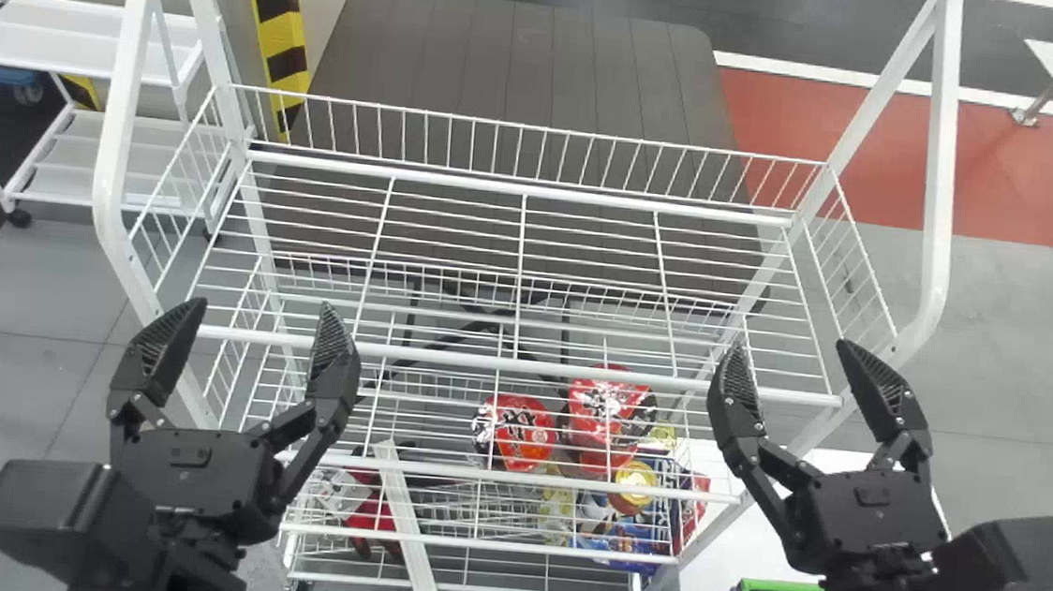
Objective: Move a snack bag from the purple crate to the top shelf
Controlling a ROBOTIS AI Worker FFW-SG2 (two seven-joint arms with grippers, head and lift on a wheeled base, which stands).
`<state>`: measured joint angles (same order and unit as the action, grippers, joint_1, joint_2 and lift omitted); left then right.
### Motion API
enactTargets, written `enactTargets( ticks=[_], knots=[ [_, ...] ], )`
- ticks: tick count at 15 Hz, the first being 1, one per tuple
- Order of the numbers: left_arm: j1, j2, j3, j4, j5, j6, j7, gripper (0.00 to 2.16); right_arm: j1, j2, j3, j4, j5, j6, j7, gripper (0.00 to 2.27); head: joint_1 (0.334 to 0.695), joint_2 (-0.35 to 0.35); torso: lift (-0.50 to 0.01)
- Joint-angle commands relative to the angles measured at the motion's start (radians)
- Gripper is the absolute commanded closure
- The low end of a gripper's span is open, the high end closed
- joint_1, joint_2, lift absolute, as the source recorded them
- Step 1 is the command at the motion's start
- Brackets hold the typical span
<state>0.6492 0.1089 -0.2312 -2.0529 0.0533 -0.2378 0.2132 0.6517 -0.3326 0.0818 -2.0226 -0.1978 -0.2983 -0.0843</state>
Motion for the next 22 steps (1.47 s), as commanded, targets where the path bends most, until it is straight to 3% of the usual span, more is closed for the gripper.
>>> enactTargets(
  ticks=[1,18,20,22],
  knots=[
    [0.000,0.000,0.000,-0.001,-0.001,-0.002,0.003,0.14,0.000,0.000,-0.002,0.001,0.000,0.003,0.000,0.17,0.695,-0.100,0.000],
    [-0.013,0.000,0.000,0.010,-0.001,0.001,0.012,0.14,-0.017,0.000,-0.004,0.012,-0.020,0.015,0.001,0.17,0.695,-0.102,0.000],
    [-0.013,0.000,0.000,0.010,-0.001,0.001,0.012,0.14,-0.021,0.001,0.001,-0.018,-0.020,0.160,-0.055,0.17,0.695,-0.102,0.000],
    [-0.014,0.000,0.000,0.011,-0.001,0.001,0.012,0.14,-0.014,0.000,0.010,-0.018,0.021,0.077,-0.057,0.17,0.695,-0.111,0.000]
  ],
)
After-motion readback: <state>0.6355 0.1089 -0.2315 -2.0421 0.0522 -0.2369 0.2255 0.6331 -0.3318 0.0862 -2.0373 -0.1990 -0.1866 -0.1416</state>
